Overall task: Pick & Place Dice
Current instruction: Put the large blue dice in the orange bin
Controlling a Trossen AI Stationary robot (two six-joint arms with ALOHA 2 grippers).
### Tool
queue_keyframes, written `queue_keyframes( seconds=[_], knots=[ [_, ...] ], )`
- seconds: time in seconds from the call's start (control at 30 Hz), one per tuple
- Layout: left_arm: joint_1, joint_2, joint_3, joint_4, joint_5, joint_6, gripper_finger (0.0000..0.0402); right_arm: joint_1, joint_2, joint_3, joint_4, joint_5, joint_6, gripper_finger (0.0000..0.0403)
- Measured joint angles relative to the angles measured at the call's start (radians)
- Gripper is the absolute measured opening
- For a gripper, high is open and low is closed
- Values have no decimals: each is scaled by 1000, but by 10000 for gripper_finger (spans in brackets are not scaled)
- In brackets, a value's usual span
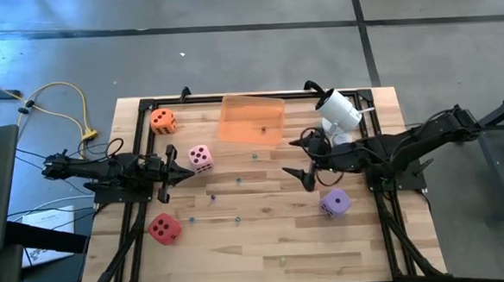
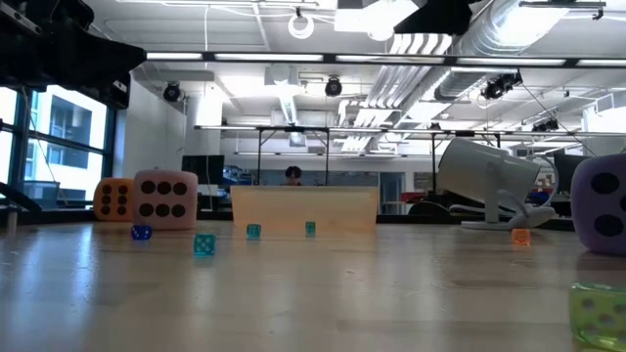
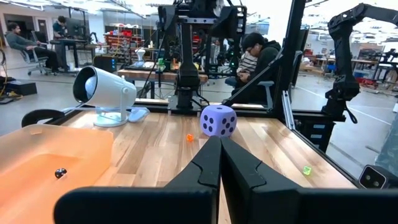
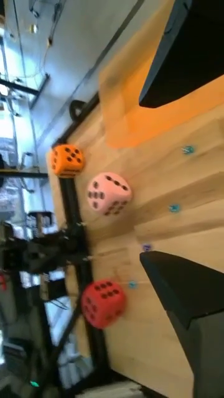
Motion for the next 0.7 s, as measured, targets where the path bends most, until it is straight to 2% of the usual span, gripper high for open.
queue_keyframes(
  seconds=[0.07, 0.2, 0.5, 0.7],
  knots=[
    [0, 0, 0, 0, 0, 0, 1, 28, -21, 5, -63, -2, 49, 389],
    [0, 0, 0, 0, 0, 0, 1, 95, -48, 46, -315, -35, 289, 388],
    [0, 0, 0, 0, 0, -18, 1, 230, 34, 217, -870, -56, 779, 388],
    [0, 0, 0, 0, 0, -25, 1, 260, 173, 349, -1177, -209, 1078, 388]
  ],
)
